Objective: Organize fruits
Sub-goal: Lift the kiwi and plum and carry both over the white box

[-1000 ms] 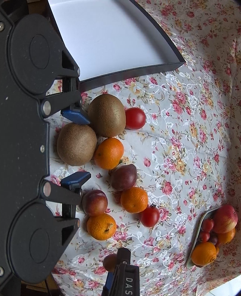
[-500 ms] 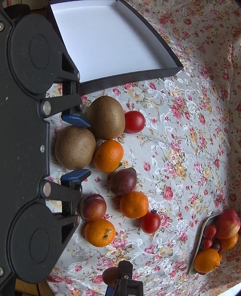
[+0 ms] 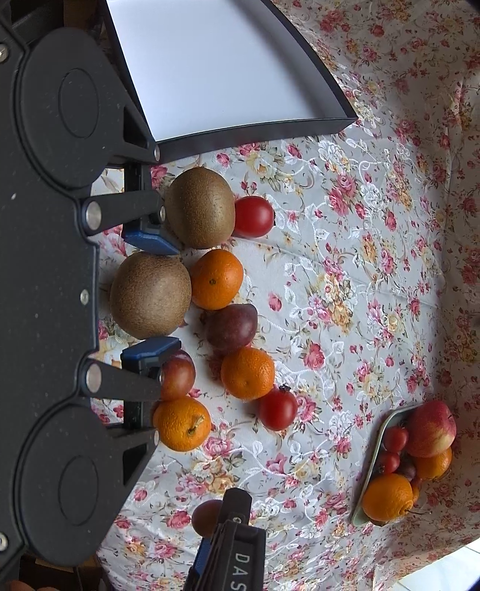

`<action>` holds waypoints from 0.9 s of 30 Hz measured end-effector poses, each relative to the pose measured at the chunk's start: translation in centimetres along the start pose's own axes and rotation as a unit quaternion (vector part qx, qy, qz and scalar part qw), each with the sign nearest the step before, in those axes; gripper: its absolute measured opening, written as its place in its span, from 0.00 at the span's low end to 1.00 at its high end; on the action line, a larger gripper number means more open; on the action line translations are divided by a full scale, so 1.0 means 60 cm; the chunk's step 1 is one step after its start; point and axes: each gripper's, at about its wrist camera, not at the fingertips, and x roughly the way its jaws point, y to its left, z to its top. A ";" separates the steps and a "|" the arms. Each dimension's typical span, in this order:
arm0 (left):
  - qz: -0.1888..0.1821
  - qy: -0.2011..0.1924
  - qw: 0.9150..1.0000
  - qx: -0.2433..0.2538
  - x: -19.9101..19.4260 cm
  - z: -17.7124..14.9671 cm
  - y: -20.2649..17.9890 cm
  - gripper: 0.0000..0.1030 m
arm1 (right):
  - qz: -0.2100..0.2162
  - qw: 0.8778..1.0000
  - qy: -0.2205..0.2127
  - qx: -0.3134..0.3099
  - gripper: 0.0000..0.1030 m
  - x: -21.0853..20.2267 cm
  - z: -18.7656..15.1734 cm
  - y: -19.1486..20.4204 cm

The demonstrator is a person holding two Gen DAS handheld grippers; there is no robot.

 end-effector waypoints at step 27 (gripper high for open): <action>0.023 -0.080 0.988 -0.131 -0.074 0.014 0.199 0.52 | 0.035 0.998 -0.010 -0.043 0.38 -0.010 -0.019 0.138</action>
